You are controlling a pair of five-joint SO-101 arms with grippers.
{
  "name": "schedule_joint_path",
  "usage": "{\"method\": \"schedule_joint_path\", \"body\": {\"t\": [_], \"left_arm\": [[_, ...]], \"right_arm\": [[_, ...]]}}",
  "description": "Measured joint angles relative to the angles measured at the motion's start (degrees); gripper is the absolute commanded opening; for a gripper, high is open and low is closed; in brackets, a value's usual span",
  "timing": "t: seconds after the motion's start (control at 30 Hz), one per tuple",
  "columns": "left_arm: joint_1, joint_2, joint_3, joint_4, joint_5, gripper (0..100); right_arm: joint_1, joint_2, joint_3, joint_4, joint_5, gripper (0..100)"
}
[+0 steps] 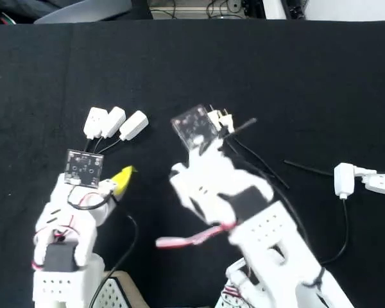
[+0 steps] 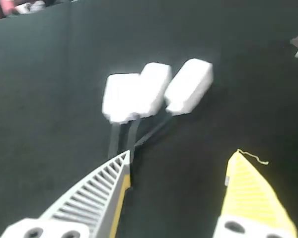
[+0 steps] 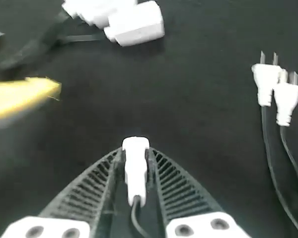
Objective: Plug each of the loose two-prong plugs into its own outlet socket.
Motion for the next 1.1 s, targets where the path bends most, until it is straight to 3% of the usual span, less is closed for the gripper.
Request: {"method": "schedule_joint_path", "body": {"t": [0.17, 0.3, 0.43, 0.53, 0.67, 0.9, 1.1], "left_arm": [[-9.3, -0.1, -5.1, 5.1, -4.3, 30], [-9.2, 1.9, -2.3, -3.3, 3.0, 30], [-9.3, 10.5, -7.3, -5.5, 4.5, 30], [-9.0, 23.6, -16.4, -7.0, 4.9, 30], [-6.8, 49.1, -33.1, -6.6, 2.9, 30], [-6.0, 91.9, -66.3, 4.2, -6.6, 30], [-6.0, 111.6, -86.2, 6.9, -10.5, 30]], "right_arm": [[1.7, 13.2, -8.5, 6.8, 5.7, 1.1], [3.8, 21.7, -12.0, 8.4, 8.2, 1.1], [9.1, 25.5, -14.4, 7.9, 9.4, 1.1], [12.9, 26.2, -14.9, 5.0, 12.5, 1.1], [14.2, 28.2, -14.9, 3.2, 22.9, 1.1], [14.3, 32.9, -15.6, 1.8, 23.4, 1.1], [14.3, 35.4, -16.4, 1.6, 25.8, 1.1]]}}
